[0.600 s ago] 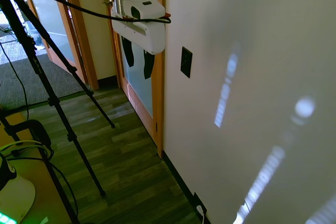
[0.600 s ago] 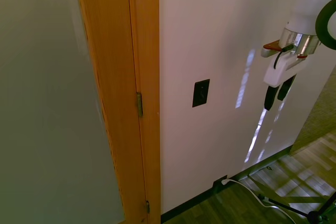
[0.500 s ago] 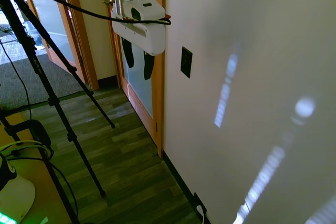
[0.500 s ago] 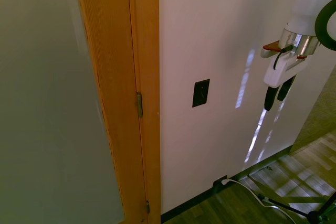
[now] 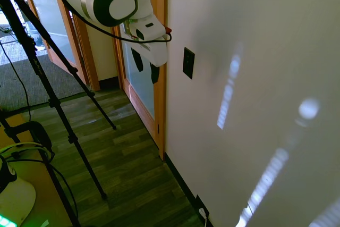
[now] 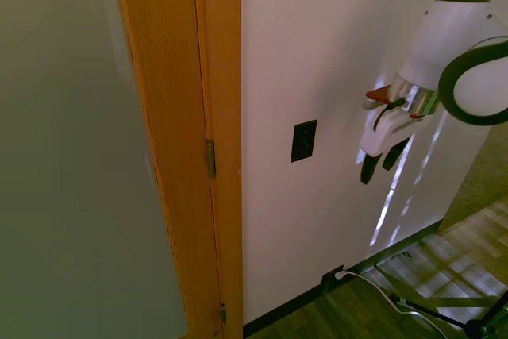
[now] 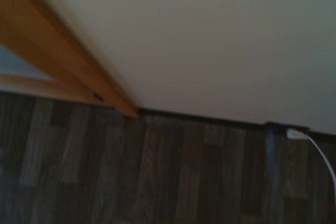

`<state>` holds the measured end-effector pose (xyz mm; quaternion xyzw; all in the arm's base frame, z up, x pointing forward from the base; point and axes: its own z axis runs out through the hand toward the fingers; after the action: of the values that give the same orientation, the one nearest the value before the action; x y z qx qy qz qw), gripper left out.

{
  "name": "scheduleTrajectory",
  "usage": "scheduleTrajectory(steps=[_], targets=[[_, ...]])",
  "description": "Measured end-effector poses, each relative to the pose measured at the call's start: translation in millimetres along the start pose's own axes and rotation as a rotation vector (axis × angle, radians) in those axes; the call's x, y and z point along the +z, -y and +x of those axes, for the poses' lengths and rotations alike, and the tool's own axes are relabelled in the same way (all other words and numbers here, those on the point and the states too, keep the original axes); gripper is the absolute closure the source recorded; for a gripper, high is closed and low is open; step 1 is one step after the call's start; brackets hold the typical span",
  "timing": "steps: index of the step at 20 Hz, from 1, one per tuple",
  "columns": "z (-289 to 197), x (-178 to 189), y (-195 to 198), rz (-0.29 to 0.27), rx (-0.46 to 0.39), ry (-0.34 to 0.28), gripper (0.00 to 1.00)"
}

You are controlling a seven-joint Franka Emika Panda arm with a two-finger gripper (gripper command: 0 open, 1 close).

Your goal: Turn on the light

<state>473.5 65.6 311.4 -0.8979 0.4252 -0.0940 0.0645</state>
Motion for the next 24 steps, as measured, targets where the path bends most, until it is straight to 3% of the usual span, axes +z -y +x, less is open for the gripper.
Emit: scheduleTrajectory(steps=[4,8,9,15,20,24], targets=[[1.8,24.1,33.3,0.089,0.055,-0.064,0.0],[28.2,26.6,55.5,0.131,0.123,-0.173,0.0],[33.6,24.2,60.3,0.137,0.137,-0.194,1.0],[42.5,46.9,81.9,0.122,0.172,-0.206,1.0],[65.0,62.7,77.2,0.179,0.2,-0.251,1.0],[61.3,73.1,86.3,0.189,0.203,-0.256,1.0]])
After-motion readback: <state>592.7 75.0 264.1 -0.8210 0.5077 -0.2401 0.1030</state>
